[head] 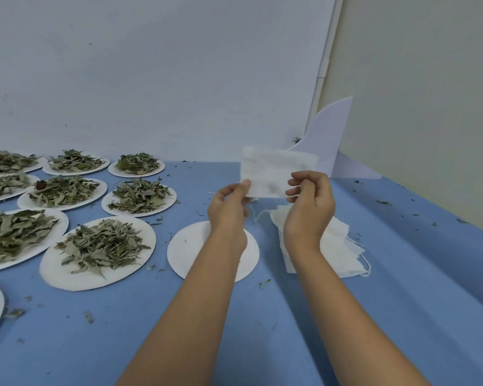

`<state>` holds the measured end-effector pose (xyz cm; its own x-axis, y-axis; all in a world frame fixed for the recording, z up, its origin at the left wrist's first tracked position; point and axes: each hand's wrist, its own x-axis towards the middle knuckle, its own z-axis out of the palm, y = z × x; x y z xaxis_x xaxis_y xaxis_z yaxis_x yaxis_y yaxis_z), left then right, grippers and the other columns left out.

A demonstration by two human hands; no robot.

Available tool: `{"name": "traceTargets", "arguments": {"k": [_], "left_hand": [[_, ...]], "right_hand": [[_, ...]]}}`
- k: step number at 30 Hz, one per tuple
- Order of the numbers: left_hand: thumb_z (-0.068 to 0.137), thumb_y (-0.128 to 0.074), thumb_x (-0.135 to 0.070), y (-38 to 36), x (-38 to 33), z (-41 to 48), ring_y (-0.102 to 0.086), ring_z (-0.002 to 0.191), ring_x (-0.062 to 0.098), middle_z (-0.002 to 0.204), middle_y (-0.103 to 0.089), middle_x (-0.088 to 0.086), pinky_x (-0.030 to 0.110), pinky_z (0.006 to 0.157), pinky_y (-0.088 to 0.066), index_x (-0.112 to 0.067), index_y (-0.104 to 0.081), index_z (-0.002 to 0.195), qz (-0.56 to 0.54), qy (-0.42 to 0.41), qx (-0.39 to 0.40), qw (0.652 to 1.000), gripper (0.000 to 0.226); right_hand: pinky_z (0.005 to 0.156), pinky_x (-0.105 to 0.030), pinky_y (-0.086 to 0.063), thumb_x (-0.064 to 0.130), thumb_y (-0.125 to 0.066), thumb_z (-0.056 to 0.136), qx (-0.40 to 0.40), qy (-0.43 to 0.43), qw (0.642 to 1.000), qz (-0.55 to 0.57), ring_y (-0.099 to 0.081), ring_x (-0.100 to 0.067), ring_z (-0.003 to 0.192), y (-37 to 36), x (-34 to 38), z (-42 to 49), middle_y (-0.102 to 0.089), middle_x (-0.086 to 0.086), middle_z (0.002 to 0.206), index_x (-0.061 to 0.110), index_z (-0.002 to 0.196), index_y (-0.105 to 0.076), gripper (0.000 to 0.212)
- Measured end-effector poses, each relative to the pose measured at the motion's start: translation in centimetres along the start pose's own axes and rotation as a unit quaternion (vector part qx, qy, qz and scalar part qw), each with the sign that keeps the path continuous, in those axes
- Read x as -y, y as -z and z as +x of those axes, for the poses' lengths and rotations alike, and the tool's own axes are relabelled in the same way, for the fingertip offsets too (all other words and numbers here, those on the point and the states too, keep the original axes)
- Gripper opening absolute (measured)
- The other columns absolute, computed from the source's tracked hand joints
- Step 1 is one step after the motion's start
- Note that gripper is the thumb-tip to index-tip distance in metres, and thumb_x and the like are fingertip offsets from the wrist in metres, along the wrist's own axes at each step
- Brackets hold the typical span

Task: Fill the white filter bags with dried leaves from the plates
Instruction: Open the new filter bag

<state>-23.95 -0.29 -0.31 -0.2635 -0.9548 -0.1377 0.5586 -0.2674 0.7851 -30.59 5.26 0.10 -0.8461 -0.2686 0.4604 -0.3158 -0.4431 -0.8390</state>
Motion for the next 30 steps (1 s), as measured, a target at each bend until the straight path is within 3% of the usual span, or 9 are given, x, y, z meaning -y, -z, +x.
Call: {"name": "traceTargets", "arguments": {"k": [3, 6, 9, 13, 17, 20, 24, 27, 30], "left_hand": [[0.082, -0.073, -0.010, 1.7, -2.5, -0.1, -0.055, 0.065, 0.008, 0.074, -0.062, -0.004, 0.018, 0.064, -0.048, -0.018, -0.056, 0.080, -0.011, -0.084, -0.030, 0.996, 0.019], [0.080, -0.074, -0.008, 3.9, -4.4, -0.4, -0.061, 0.060, 0.001, 0.063, -0.066, -0.012, 0.012, 0.060, -0.049, -0.020, -0.061, 0.085, 0.096, -0.206, -0.039, 0.973, 0.018], [0.082, -0.071, -0.012, 6.0, -5.4, -0.5, -0.061, 0.069, 0.001, 0.076, -0.069, -0.013, 0.019, 0.072, -0.051, -0.030, -0.067, 0.082, 0.234, -0.288, -0.020, 0.928, 0.019], [0.085, -0.068, -0.016, 7.6, -5.4, -0.1, -0.050, 0.060, 0.000, 0.076, -0.064, -0.020, 0.011, 0.063, -0.041, -0.026, -0.071, 0.084, 0.365, -0.339, -0.020, 0.867, 0.011], [0.086, -0.066, -0.011, 8.0, -4.9, 0.0, -0.057, 0.076, -0.007, 0.083, -0.064, -0.014, -0.002, 0.068, -0.037, -0.013, -0.072, 0.098, 0.414, -0.353, -0.006, 0.839, 0.014], [0.089, -0.064, -0.017, 8.2, -4.7, 0.1, -0.056, 0.082, -0.004, 0.092, -0.064, -0.010, -0.003, 0.071, -0.036, -0.013, -0.070, 0.104, 0.424, -0.355, -0.002, 0.833, 0.018], [0.088, -0.063, -0.014, 8.9, -4.3, 0.2, -0.054, 0.075, -0.013, 0.081, -0.061, -0.015, 0.002, 0.069, -0.040, -0.011, -0.072, 0.097, 0.445, -0.344, 0.005, 0.827, 0.013], [0.087, -0.062, -0.009, 9.2, -4.2, 0.3, -0.054, 0.072, -0.006, 0.077, -0.057, -0.020, 0.017, 0.070, -0.046, -0.011, -0.071, 0.097, 0.455, -0.328, 0.007, 0.828, 0.013], [0.086, -0.062, -0.008, 9.1, -4.4, 0.4, -0.053, 0.073, -0.006, 0.075, -0.057, -0.020, 0.004, 0.063, -0.040, -0.013, -0.070, 0.092, 0.464, -0.321, -0.007, 0.826, 0.011]], "right_hand": [[0.064, -0.023, -0.052, 0.003, -0.046, 0.090, 0.128, -0.003, 0.992, -0.001, -0.061, -0.008, 0.066, -1.5, 1.2, -1.0, -0.063, 0.007, 0.077, 0.023, 0.083, -0.062, 0.027], [0.072, -0.026, -0.057, 0.006, -0.056, 0.091, 0.240, -0.065, 0.968, 0.040, -0.067, -0.012, 0.077, -3.7, 1.6, -1.8, -0.065, 0.002, 0.096, 0.023, 0.104, -0.060, 0.022], [0.078, -0.026, -0.057, 0.014, -0.062, 0.091, 0.292, -0.145, 0.943, 0.067, -0.068, -0.016, 0.091, -5.3, 1.1, -2.6, -0.062, -0.001, 0.115, 0.027, 0.123, -0.050, 0.037], [0.072, -0.023, -0.057, 0.015, -0.061, 0.092, 0.280, -0.208, 0.933, 0.088, -0.070, -0.017, 0.090, -5.7, 0.0, -3.3, -0.064, -0.004, 0.109, 0.029, 0.129, -0.046, 0.042], [0.068, -0.023, -0.057, 0.010, -0.057, 0.092, 0.278, -0.235, 0.929, 0.071, -0.070, -0.017, 0.088, -5.0, -0.4, -2.9, -0.067, -0.008, 0.105, 0.022, 0.114, -0.062, 0.025], [0.066, -0.021, -0.056, 0.012, -0.060, 0.089, 0.273, -0.227, 0.935, 0.000, -0.070, -0.013, 0.079, -4.4, -0.9, -2.5, -0.069, -0.007, 0.095, 0.017, 0.092, -0.067, 0.009], [0.062, -0.019, -0.049, 0.016, -0.067, 0.086, 0.236, -0.290, 0.927, -0.027, -0.065, -0.010, 0.073, -3.9, -1.7, -2.4, -0.069, 0.002, 0.082, 0.021, 0.082, -0.068, 0.007], [0.053, -0.018, -0.045, 0.013, -0.071, 0.082, 0.195, -0.394, 0.897, 0.042, -0.060, -0.006, 0.063, -3.6, -1.8, -2.3, -0.067, 0.004, 0.074, 0.017, 0.087, -0.069, 0.006], [0.050, -0.016, -0.049, 0.002, -0.068, 0.081, 0.153, -0.493, 0.837, 0.183, -0.057, -0.010, 0.060, -3.5, -1.6, -2.1, -0.062, -0.005, 0.077, 0.006, 0.086, -0.067, 0.006]]}}
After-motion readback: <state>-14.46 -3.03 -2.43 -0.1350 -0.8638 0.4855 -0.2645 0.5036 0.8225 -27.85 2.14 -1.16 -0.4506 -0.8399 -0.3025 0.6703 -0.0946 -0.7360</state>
